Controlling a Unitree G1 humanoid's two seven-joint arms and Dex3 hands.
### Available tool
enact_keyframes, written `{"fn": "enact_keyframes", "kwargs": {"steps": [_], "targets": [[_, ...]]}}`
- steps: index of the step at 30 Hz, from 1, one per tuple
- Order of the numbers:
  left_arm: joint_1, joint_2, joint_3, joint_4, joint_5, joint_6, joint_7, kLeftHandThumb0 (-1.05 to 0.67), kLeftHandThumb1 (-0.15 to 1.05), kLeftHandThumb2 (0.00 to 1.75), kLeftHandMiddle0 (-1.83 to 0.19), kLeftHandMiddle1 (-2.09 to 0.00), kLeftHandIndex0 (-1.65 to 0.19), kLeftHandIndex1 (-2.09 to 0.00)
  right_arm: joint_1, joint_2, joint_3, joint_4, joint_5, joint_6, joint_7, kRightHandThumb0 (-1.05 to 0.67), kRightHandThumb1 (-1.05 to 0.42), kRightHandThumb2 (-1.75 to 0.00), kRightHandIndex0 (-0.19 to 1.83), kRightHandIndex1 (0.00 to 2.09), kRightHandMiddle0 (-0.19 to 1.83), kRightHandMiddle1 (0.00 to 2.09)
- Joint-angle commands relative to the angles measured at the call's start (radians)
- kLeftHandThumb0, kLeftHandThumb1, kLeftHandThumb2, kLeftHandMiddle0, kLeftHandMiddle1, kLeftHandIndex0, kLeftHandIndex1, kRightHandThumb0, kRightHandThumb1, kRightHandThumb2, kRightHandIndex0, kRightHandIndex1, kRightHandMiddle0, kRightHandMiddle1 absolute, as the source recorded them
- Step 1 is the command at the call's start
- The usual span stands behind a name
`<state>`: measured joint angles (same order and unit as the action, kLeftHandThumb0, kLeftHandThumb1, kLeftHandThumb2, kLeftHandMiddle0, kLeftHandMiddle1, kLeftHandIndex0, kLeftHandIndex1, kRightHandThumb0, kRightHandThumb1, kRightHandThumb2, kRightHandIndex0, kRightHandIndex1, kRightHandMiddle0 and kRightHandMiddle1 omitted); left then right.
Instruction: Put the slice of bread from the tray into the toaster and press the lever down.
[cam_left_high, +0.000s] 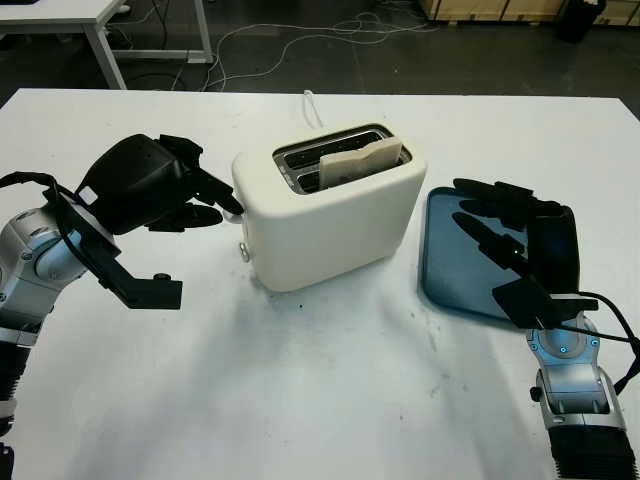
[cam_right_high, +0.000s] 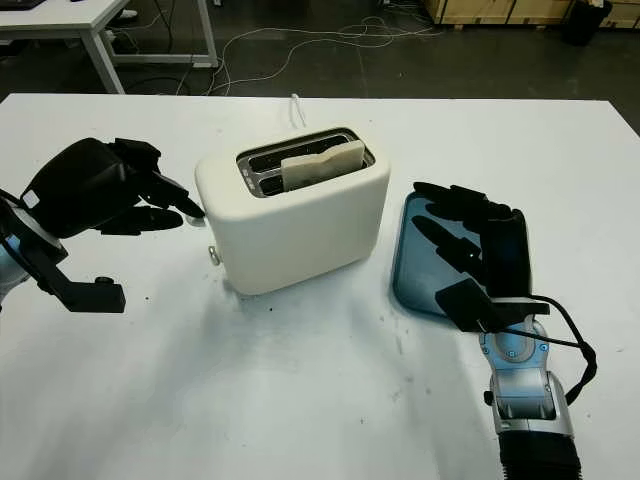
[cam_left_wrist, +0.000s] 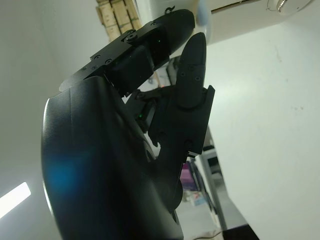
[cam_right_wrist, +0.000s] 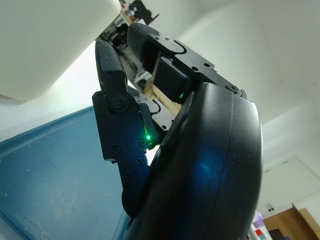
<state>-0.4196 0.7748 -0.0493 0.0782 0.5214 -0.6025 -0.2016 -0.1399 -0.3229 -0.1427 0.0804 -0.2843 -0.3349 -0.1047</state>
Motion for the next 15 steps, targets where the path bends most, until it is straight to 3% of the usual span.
{"fn": "enact_keyframes", "kwargs": {"steps": [1, 10, 15], "targets": [[0.015, -0.006, 0.002, 0.002, -0.011, -0.002, 0.003, -0.31, 0.92, 0.18, -0.65, -1.28, -0.99, -0.32, -0.001, 0.003, 0.002, -0.021, 0.021, 0.008, 0.009, -0.38, -0.92, -0.08, 1.0, 0.17, 0.94, 0.0], [0.011, -0.006, 0.004, 0.012, -0.01, 0.01, -0.006, -0.31, 0.92, 0.19, -0.65, -1.24, -0.95, -0.37, 0.002, -0.002, 0.005, -0.023, 0.024, -0.019, 0.019, -0.39, -0.92, -0.07, 1.0, 0.18, 0.95, 0.0], [0.002, -0.009, 0.003, 0.035, 0.006, 0.0, 0.019, -0.27, 0.92, 0.12, -0.69, -1.34, -0.94, -0.42, 0.002, -0.001, 0.005, -0.024, 0.024, -0.019, 0.021, -0.38, -0.92, -0.07, 1.0, 0.19, 0.94, 0.0]]}}
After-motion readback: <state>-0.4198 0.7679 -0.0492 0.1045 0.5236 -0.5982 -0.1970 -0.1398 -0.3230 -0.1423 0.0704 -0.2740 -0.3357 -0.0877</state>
